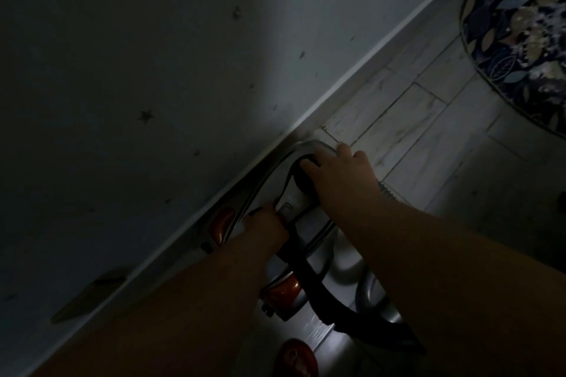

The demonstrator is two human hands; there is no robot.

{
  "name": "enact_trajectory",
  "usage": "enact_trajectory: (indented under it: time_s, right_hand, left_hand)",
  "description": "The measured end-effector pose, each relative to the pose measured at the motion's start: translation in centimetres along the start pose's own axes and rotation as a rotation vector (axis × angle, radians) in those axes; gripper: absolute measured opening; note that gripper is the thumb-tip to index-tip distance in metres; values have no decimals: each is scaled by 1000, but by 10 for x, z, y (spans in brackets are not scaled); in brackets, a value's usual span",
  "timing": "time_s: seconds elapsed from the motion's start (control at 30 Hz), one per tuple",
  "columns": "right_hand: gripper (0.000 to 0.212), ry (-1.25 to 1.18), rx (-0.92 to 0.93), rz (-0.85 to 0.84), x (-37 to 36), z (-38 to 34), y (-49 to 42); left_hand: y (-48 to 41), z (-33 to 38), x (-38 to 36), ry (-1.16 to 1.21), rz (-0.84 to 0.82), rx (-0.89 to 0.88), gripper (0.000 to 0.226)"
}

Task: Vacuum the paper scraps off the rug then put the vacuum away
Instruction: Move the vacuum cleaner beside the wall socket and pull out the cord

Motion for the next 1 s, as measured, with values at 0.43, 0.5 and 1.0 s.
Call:
enact_trajectory:
  time_s: [0.43,0.5,1.0]
  right_hand:
    - [53,-11,-29,66,-13,-3,-8]
    - [55,-6,-39,68,-12,-4,-7]
    - [67,56,-43,-93,4,-35,46]
  left_hand:
    - [-13,-8,-7,36,67,-4,62]
    - [-12,-9,-7,20,59,-11,63]
    - [39,-26,17,6,47,-123,72]
Point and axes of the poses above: each hand's wrist, its own y-axis away from the middle knuckle, its own x-axis out of the back of the hand, z = x × y, the point moved 9 cm from there along -y, towards the middle knuckle, and after that the axes turned 3 degrees about z, right-handed, at the moved point
